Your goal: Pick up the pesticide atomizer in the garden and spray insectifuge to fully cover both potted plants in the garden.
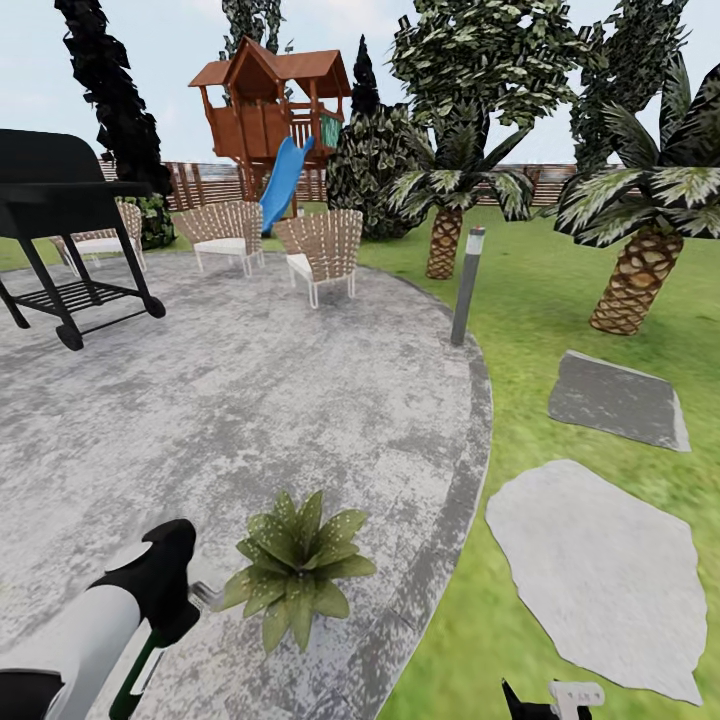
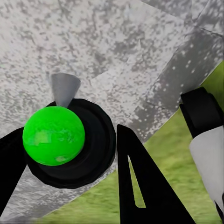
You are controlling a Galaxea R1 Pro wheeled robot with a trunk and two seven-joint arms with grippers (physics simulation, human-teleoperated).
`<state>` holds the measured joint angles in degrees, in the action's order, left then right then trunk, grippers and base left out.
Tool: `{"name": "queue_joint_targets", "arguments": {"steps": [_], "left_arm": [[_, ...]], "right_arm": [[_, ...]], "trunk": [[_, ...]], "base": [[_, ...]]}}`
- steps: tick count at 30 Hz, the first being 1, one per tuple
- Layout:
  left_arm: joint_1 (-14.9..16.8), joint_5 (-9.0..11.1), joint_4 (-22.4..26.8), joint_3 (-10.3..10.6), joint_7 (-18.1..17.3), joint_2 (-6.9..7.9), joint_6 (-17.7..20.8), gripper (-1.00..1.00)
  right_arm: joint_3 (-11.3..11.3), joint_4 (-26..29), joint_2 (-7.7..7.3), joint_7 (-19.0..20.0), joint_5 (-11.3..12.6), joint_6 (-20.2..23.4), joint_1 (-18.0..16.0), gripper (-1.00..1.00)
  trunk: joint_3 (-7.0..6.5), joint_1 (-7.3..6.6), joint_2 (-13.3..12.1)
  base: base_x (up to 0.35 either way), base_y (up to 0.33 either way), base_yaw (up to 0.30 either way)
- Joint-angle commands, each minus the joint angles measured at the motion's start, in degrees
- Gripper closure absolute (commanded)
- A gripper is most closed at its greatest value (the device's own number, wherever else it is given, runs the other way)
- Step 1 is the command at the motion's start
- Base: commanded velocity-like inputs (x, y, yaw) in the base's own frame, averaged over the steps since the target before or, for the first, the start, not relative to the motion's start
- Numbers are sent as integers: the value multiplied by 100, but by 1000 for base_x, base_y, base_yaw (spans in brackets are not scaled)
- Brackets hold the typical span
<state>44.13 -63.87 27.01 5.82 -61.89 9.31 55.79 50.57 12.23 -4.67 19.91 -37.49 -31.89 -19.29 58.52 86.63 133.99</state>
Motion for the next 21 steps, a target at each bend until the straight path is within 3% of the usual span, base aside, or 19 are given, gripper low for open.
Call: {"name": "queue_joint_targets", "arguments": {"steps": [1, 3, 9, 14, 21], "left_arm": [[-36, -38, 12, 26, -56, 15, 29, 100], [-68, -38, 19, -5, -53, 36, 29, 100], [-79, -46, 49, -569, 43, 51, 14, 100], [-144, -35, 7, -605, 389, 6, 3, 100], [-205, -29, -147, -616, 409, 19, -5, 100]], "right_arm": [[49, -1, 1, 48, -12, -11, -4, -100], [49, -1, 1, 48, -11, -11, -4, -100], [49, -1, 2, 48, -8, -11, -4, -100], [41, -1, 10, 48, -12, -11, -4, -100], [40, -10, 10, 48, -12, -11, -4, -100]], "trunk": [[5, -1, 2], [5, -1, 2], [5, -1, 2], [5, -1, 2], [5, -1, 2]], "base": [[3, 0, 0], [1, 0, 0], [198, 0, 6], [90, 0, 209], [2, 0, 276]]}}
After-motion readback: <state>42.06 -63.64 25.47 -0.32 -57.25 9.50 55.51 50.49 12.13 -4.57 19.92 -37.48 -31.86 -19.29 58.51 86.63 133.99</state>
